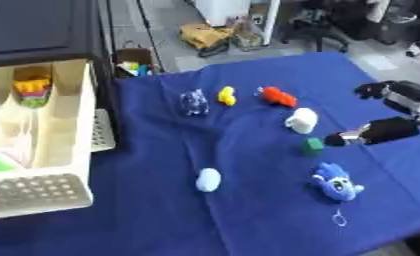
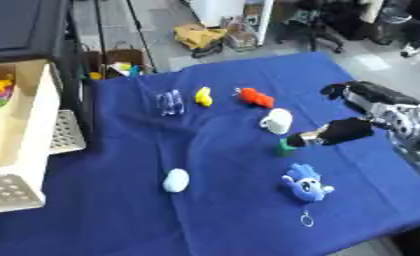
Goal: Pick up objects from table and place into drawer.
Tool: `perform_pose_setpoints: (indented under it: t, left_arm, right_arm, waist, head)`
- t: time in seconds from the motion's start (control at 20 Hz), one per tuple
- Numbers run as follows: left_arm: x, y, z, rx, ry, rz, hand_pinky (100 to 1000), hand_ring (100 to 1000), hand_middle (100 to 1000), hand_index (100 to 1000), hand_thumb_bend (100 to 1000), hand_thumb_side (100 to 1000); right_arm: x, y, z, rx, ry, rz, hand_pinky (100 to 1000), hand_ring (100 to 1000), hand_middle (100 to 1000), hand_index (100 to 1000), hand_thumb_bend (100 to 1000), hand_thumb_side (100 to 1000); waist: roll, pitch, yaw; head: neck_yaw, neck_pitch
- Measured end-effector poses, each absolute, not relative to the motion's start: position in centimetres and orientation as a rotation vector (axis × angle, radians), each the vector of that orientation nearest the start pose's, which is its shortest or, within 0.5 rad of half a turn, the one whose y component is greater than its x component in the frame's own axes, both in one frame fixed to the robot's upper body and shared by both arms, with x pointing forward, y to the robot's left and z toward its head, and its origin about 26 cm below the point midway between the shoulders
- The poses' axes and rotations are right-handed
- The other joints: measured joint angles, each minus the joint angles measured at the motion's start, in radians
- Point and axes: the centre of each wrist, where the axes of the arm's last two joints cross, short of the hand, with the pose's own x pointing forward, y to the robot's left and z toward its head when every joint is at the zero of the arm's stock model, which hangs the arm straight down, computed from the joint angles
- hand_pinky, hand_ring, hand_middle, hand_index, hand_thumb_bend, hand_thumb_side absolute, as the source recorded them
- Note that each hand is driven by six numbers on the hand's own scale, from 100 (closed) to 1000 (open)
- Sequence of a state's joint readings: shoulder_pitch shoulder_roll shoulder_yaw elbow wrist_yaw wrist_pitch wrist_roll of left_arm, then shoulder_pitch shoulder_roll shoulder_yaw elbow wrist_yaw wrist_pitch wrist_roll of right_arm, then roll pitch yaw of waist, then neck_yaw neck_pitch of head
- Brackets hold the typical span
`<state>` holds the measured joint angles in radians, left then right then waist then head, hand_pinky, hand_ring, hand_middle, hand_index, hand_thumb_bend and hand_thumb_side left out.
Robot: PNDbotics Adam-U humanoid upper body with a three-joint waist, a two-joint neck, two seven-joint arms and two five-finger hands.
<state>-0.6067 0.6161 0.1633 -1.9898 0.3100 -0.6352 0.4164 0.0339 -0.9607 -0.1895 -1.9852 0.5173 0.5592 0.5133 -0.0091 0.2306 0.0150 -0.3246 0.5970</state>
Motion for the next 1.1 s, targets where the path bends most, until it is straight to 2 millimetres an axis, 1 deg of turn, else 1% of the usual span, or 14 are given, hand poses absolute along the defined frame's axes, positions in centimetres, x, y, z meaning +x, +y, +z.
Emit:
perform_pose_setpoints:
  t: [0.05, 0.1, 0.15, 0.7, 0.75, 1.1]
  left_arm:
    - [29.6, 30.5, 33.7, 0.039, 3.021, -0.147, 369, 407, 448, 662, 182, 960]
    - [29.6, 30.5, 33.7, 0.039, 3.021, -0.147, 369, 406, 448, 662, 182, 960]
    - [29.6, 30.5, 33.7, 0.039, 3.021, -0.147, 369, 406, 448, 662, 183, 960]
    - [29.6, 30.5, 33.8, 0.036, 3.021, -0.146, 368, 406, 448, 663, 181, 961]
    - [29.6, 30.5, 33.8, 0.036, 3.021, -0.146, 368, 406, 448, 663, 182, 961]
    - [29.6, 30.5, 33.8, 0.035, 3.021, -0.146, 368, 406, 448, 663, 181, 961]
  right_arm:
    - [25.3, -39.5, 23.0, -1.021, -0.975, 0.936, 937, 953, 875, 994, 920, 621]
    - [25.3, -39.5, 22.7, -1.013, -0.971, 0.931, 935, 950, 873, 991, 927, 599]
    - [25.2, -39.5, 22.5, -1.005, -0.965, 0.927, 935, 950, 872, 990, 917, 611]
    - [24.6, -39.2, 19.4, -0.927, -0.921, 0.873, 922, 928, 827, 967, 900, 584]
    - [24.5, -39.1, 19.1, -0.927, -0.917, 0.87, 921, 926, 824, 964, 893, 596]
    - [24.1, -39.1, 17.9, -0.946, -0.881, 0.846, 919, 921, 803, 949, 878, 605]
  waist:
    - [0.001, 0.0, 0.0]
    - [0.002, 0.0, 0.0]
    - [0.002, 0.0, 0.0]
    - [0.002, 0.004, 0.0]
    - [0.002, 0.004, 0.0]
    - [0.001, 0.006, -0.003]
  head:
    - [0.0, 0.0]
    - [0.0, 0.0]
    - [0.001, 0.0]
    - [0.019, -0.001]
    - [0.02, -0.001]
    - [0.022, -0.002]
